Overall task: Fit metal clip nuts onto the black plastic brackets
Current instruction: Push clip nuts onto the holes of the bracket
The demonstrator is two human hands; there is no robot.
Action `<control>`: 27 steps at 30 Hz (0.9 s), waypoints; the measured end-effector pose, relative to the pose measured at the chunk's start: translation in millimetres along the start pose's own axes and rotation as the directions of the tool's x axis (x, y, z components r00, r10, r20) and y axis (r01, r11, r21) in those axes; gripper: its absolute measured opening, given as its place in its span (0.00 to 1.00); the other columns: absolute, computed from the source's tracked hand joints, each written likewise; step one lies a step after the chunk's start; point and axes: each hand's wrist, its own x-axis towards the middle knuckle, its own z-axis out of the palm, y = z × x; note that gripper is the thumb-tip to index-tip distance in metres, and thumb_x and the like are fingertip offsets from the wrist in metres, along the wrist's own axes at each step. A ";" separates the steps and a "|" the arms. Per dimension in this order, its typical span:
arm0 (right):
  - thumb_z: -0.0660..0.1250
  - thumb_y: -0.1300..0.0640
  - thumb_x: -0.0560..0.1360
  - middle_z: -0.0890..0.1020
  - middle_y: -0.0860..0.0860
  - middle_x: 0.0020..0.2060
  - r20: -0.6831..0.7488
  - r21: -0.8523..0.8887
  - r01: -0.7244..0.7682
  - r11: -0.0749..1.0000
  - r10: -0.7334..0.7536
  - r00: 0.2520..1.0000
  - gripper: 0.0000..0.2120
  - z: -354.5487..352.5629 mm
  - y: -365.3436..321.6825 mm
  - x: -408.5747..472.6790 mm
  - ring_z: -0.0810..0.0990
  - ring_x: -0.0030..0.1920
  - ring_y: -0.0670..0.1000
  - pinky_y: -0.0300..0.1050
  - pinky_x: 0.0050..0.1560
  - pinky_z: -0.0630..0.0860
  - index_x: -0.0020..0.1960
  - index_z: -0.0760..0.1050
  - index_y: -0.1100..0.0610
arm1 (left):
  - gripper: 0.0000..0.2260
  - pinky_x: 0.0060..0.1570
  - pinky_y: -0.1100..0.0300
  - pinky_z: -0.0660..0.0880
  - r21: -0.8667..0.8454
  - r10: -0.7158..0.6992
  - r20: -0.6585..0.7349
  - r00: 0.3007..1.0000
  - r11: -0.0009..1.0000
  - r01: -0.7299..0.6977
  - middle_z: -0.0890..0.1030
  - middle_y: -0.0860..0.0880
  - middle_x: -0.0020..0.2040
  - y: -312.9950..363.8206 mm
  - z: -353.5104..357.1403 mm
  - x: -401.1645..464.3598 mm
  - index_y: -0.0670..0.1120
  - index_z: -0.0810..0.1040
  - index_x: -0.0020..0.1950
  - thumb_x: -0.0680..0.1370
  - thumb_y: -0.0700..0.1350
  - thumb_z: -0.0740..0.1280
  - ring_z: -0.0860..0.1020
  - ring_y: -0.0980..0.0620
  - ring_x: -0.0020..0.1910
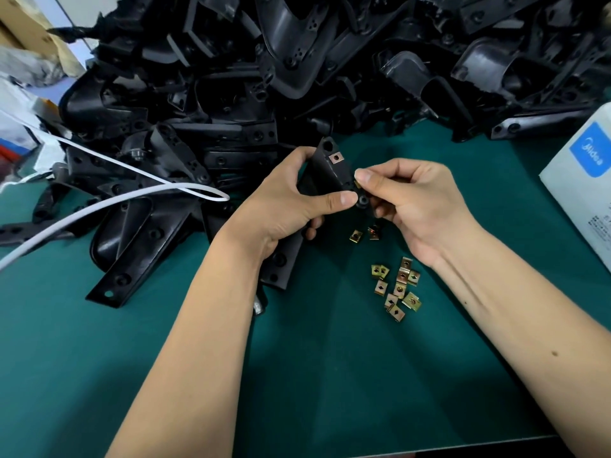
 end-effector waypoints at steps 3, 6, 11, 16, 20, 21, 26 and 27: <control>0.79 0.60 0.72 0.85 0.53 0.35 0.004 -0.011 0.000 1.000 0.000 1.000 0.03 0.5 1.5 -0.2 0.81 0.34 0.48 0.38 0.33 0.75 0.41 0.86 0.56 | 0.25 0.28 0.59 0.75 -0.001 0.000 -0.006 1.000 1.000 0.000 0.84 0.48 0.47 -0.8 2.3 0.8 0.55 0.75 0.64 0.72 0.46 0.81 0.73 0.53 0.29; 0.77 0.58 0.74 0.85 0.52 0.36 0.014 -0.009 -0.008 1.000 0.008 1.000 0.04 2.1 3.1 -0.4 0.82 0.36 0.48 0.39 0.34 0.76 0.41 0.87 0.55 | 0.25 0.28 0.59 0.75 -0.001 -0.004 -0.031 0.999 1.000 0.004 0.85 0.50 0.47 -0.3 2.1 1.0 0.55 0.75 0.64 0.72 0.46 0.81 0.73 0.53 0.29; 0.71 0.61 0.80 0.85 0.54 0.38 0.036 -0.013 0.028 1.000 -0.027 0.999 0.04 4.8 5.0 1.2 0.84 0.36 0.53 0.41 0.35 0.78 0.50 0.85 0.59 | 0.23 0.26 0.60 0.72 -0.044 -0.007 -0.117 0.993 0.999 0.002 0.84 0.50 0.45 -0.2 3.1 2.4 0.50 0.75 0.64 0.73 0.43 0.80 0.73 0.52 0.31; 0.76 0.61 0.76 0.87 0.55 0.41 0.074 -0.147 0.138 0.980 -0.128 0.989 0.04 5.4 11.7 -0.4 0.84 0.38 0.51 0.41 0.38 0.79 0.51 0.85 0.56 | 0.20 0.28 0.58 0.74 -0.025 -0.006 -0.131 0.991 1.000 0.003 0.85 0.49 0.47 -1.6 3.4 2.4 0.52 0.76 0.64 0.75 0.43 0.78 0.75 0.51 0.35; 0.80 0.58 0.72 0.88 0.50 0.43 0.086 -0.156 0.113 0.981 -0.101 0.991 0.09 5.4 13.6 0.5 0.86 0.43 0.46 0.38 0.40 0.79 0.50 0.85 0.52 | 0.19 0.29 0.58 0.74 -0.045 -0.004 -0.154 0.988 0.999 -0.003 0.85 0.51 0.45 -3.2 2.9 4.0 0.52 0.76 0.65 0.77 0.42 0.76 0.78 0.55 0.33; 0.81 0.59 0.71 0.88 0.49 0.43 0.064 -0.163 0.122 0.979 -0.113 0.991 0.09 5.8 14.3 0.9 0.86 0.43 0.45 0.37 0.39 0.79 0.50 0.85 0.52 | 0.19 0.29 0.58 0.75 -0.043 0.003 -0.160 0.987 0.999 -0.010 0.85 0.51 0.45 -3.7 3.0 4.4 0.53 0.76 0.66 0.78 0.42 0.76 0.79 0.56 0.33; 0.81 0.60 0.71 0.88 0.50 0.41 0.042 -0.250 0.187 0.950 -0.183 0.982 0.08 5.5 16.0 1.1 0.86 0.41 0.46 0.37 0.36 0.79 0.47 0.85 0.52 | 0.19 0.29 0.58 0.75 -0.027 0.040 -0.175 0.984 0.999 -0.045 0.86 0.51 0.46 -4.8 5.6 4.7 0.52 0.75 0.66 0.78 0.41 0.75 0.80 0.58 0.33; 0.81 0.60 0.71 0.88 0.51 0.41 0.052 -0.281 0.195 0.940 -0.188 0.981 0.07 5.0 15.7 1.0 0.85 0.40 0.46 0.37 0.36 0.80 0.47 0.86 0.53 | 0.19 0.28 0.58 0.75 -0.025 0.044 -0.177 0.983 0.998 -0.049 0.85 0.51 0.45 -5.1 6.4 4.5 0.51 0.75 0.66 0.78 0.40 0.75 0.79 0.58 0.32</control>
